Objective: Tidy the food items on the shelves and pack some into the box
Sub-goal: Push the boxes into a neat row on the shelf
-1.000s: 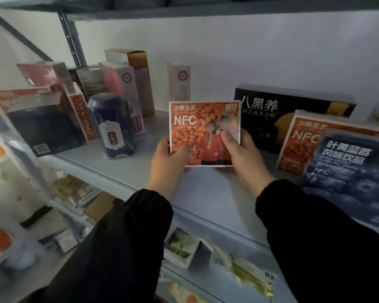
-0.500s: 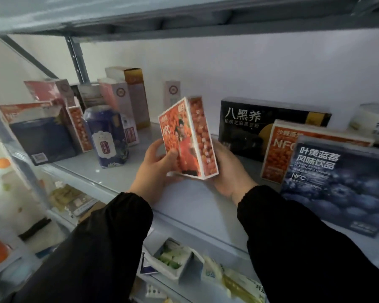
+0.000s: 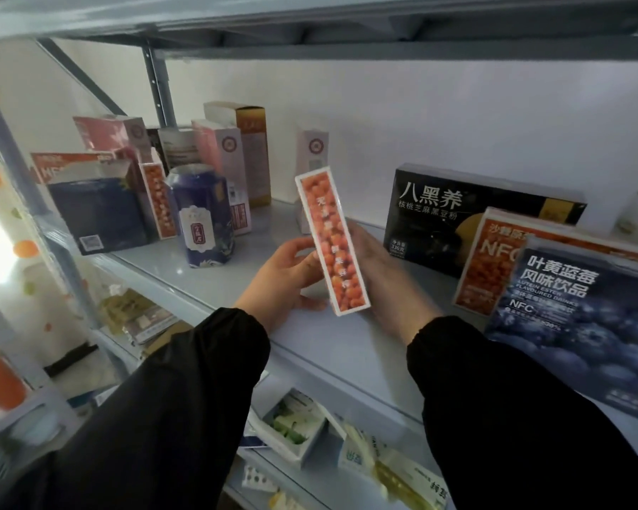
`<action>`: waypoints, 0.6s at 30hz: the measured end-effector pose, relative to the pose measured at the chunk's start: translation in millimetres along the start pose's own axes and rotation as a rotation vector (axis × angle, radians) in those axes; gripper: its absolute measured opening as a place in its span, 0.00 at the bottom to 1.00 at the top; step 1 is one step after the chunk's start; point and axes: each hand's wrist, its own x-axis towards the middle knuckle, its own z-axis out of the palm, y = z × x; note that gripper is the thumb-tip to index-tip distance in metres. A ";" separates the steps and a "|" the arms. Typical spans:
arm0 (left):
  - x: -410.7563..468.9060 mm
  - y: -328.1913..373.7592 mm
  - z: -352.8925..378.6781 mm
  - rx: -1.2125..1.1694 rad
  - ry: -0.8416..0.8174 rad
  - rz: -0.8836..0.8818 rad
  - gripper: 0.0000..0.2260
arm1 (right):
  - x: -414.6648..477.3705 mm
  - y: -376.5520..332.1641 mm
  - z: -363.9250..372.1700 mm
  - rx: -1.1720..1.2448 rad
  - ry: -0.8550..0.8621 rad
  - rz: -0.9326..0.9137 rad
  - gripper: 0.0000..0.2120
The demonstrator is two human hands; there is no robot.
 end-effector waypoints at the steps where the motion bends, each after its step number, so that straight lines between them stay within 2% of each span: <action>1: -1.4 2.1 1.2 -0.029 0.009 -0.019 0.17 | 0.8 3.4 -2.2 -0.016 0.039 -0.004 0.28; 5: -13.6 3.3 -10.1 -0.127 -0.056 -0.119 0.15 | 5.4 7.1 -7.3 -0.040 0.118 -0.011 0.42; 6: -7.9 5.8 -9.2 -0.161 -0.014 -0.176 0.19 | 6.0 6.8 -8.0 -0.023 0.154 0.003 0.47; 7: -5.3 8.5 -7.4 -0.208 -0.006 -0.188 0.22 | 6.4 6.6 -9.6 0.007 0.182 0.002 0.46; 10: -0.9 9.7 -7.8 -0.378 -0.002 -0.146 0.31 | 6.2 5.9 -14.3 0.032 0.246 0.001 0.24; 13: -0.6 9.6 -8.2 -0.399 -0.018 -0.143 0.32 | 3.9 2.7 -16.2 -0.021 0.336 0.006 0.12; 14: 0.7 8.1 -9.5 -0.421 -0.027 -0.142 0.32 | 3.1 0.0 -15.7 -0.064 0.370 0.000 0.10; 16: 2.2 5.6 -14.0 -0.467 -0.039 -0.148 0.31 | 2.7 -5.4 -15.3 -0.077 0.403 -0.013 0.14; 18: 4.4 3.2 -17.3 -0.507 -0.112 -0.141 0.31 | 1.2 -13.0 -13.8 0.023 0.346 0.018 0.19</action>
